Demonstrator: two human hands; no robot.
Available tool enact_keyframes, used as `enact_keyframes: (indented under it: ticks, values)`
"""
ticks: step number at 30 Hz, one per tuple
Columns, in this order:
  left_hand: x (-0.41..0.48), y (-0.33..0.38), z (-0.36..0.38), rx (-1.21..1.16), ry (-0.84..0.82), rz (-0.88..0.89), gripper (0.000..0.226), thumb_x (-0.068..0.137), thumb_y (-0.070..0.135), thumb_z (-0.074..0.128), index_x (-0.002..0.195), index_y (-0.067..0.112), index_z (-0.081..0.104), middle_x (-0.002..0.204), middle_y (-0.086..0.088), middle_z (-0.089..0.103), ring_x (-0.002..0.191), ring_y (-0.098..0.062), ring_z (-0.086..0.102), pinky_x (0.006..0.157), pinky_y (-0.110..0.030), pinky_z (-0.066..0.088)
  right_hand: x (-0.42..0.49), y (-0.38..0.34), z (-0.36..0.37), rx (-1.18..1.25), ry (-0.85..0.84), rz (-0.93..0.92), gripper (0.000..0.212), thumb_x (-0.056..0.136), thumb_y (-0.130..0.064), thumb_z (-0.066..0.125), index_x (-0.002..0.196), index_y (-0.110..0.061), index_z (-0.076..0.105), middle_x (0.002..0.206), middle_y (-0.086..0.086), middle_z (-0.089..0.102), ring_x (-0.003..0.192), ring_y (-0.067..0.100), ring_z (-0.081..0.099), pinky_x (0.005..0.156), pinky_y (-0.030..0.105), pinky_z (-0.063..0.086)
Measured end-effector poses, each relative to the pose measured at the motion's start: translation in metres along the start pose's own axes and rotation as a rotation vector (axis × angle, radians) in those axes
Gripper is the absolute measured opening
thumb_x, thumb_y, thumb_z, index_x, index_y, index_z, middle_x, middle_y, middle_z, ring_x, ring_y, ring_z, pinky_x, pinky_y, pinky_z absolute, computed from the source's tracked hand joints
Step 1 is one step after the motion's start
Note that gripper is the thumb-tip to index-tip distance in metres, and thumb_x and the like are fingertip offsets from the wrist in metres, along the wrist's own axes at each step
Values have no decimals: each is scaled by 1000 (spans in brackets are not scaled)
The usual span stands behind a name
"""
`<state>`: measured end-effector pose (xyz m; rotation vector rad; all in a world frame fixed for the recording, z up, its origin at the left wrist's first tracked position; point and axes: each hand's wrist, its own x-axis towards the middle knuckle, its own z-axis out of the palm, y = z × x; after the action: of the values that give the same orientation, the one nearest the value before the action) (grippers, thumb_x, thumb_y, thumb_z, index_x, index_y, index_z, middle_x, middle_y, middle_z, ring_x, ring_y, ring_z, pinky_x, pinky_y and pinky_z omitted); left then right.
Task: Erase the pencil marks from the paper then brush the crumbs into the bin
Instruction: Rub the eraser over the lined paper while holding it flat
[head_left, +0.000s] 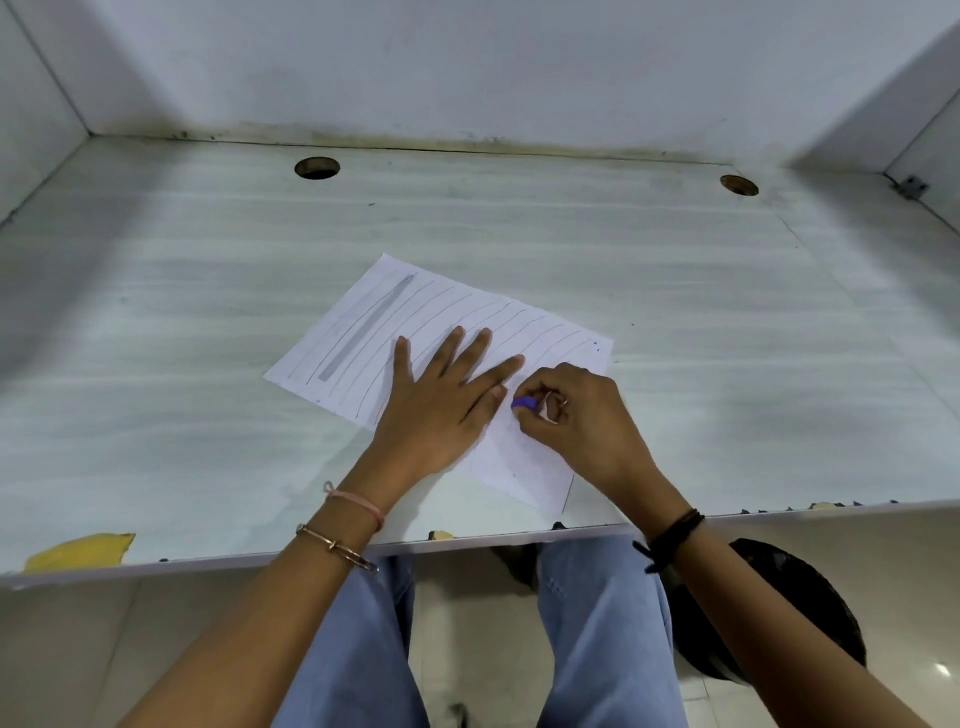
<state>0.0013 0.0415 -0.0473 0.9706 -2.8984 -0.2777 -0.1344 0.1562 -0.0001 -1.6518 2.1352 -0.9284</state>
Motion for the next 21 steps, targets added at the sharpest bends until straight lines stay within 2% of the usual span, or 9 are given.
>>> enact_keyframes:
  ticks: [5,8,11,16,17,21]
  values:
    - [-1,2,-3,26,-17,19,50,101,50,5,149,51,-5,162,10,-14,148,-15,-18,111,-63,-14,-19,-9,-1,51,-254,-106,5,76,-16,74,80,-18,72,71,-7,63,66,10,50,60,12,37]
    - [-1,3,-4,4,-25,15,49,101,51,6,149,52,-4,162,11,-13,148,-15,-18,111,-63,-14,3,1,-8,-9,-127,-81,7,75,-12,74,80,-15,71,69,-11,60,65,-2,50,60,10,34]
    - [0,2,-3,0,-9,6,49,101,51,6,149,52,-3,162,11,-11,148,-14,-17,112,-63,-13,9,2,-7,-20,-48,-54,6,75,-11,74,80,-14,70,71,-6,62,66,-5,51,59,10,32]
    - [-2,0,1,29,22,40,52,98,55,-4,150,51,-4,163,9,-10,149,-16,-16,112,-65,-11,-21,-17,0,47,-338,-131,5,74,-13,74,77,-15,71,69,-8,62,65,4,49,61,12,36]
    - [-1,0,1,31,17,40,52,97,56,-5,149,51,-4,162,9,-11,149,-16,-16,111,-65,-11,-15,-15,-3,37,-323,-129,6,74,-11,75,77,-14,71,69,-8,62,65,3,50,61,11,35]
    - [0,2,-1,19,-6,6,50,99,53,4,148,52,-7,162,11,-13,148,-15,-17,112,-63,-13,15,3,-9,9,-66,-34,6,75,-9,74,79,-10,70,71,-5,62,65,-5,51,59,9,34]
